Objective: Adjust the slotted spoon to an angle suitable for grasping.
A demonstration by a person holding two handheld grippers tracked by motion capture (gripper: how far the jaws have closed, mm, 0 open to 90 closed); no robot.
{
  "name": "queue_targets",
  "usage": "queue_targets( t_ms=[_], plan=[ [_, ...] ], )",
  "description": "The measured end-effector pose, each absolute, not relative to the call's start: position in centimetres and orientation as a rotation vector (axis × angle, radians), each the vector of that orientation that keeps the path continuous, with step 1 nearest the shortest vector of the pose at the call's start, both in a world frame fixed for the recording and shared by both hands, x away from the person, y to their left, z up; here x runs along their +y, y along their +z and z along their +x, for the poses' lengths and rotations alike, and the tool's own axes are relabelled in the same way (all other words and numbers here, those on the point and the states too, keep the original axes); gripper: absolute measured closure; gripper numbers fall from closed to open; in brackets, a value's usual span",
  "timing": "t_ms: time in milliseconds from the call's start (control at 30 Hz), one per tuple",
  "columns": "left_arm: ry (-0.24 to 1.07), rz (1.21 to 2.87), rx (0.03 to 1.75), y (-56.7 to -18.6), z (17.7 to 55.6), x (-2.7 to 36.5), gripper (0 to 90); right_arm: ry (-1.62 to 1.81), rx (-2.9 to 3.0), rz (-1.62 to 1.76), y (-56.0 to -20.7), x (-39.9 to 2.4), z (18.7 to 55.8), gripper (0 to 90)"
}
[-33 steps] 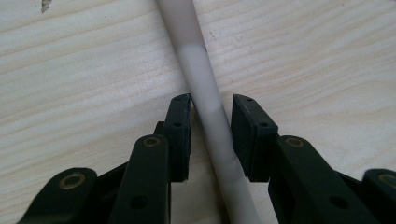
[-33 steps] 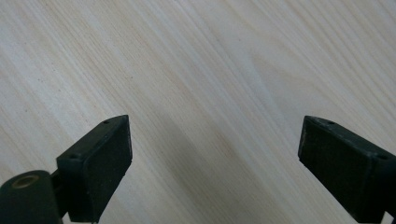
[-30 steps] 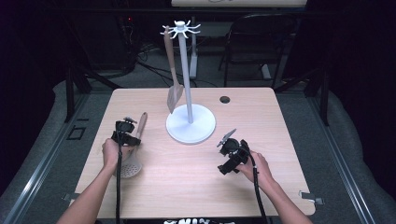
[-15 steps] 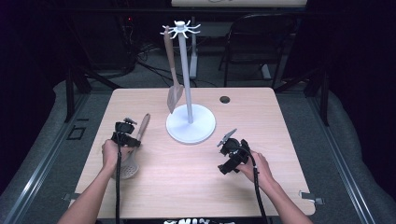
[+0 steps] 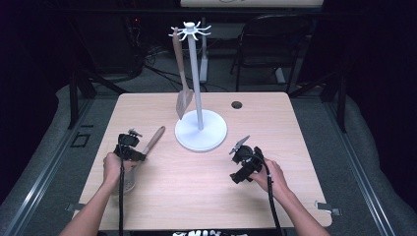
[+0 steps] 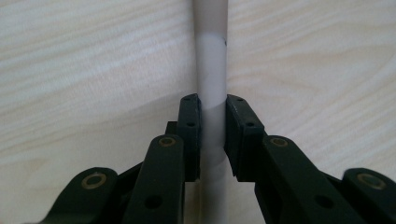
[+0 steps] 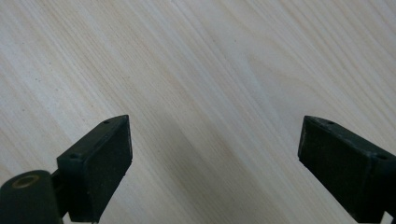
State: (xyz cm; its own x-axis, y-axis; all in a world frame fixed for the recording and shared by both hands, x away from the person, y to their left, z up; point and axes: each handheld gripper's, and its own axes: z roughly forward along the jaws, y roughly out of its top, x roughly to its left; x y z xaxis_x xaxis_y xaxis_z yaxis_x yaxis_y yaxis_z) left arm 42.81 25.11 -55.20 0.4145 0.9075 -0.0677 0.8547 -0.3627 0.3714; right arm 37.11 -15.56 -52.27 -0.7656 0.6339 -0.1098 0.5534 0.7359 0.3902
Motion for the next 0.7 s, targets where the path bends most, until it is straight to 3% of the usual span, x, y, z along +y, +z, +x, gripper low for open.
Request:
queue_targets(
  t_ms=[133,267,333,700],
  plan=[
    [0.209,2.328,1.52,-55.1,42.8,25.1,75.5,0.497,2.704,0.935,-52.3,-15.5,37.1,9.6],
    [0.197,2.292,1.528,-54.8,43.2,25.1,61.1,0.497,2.707,0.94,-52.3,-15.5,37.1,9.6],
    [0.191,2.283,1.524,-54.7,43.5,25.0,59.4,0.496,2.707,0.941,-52.4,-15.5,37.2,9.6],
    [0.221,2.317,1.533,-54.8,45.1,23.8,65.2,0.499,2.712,0.939,-52.6,-15.3,37.1,9.6]
  ],
)
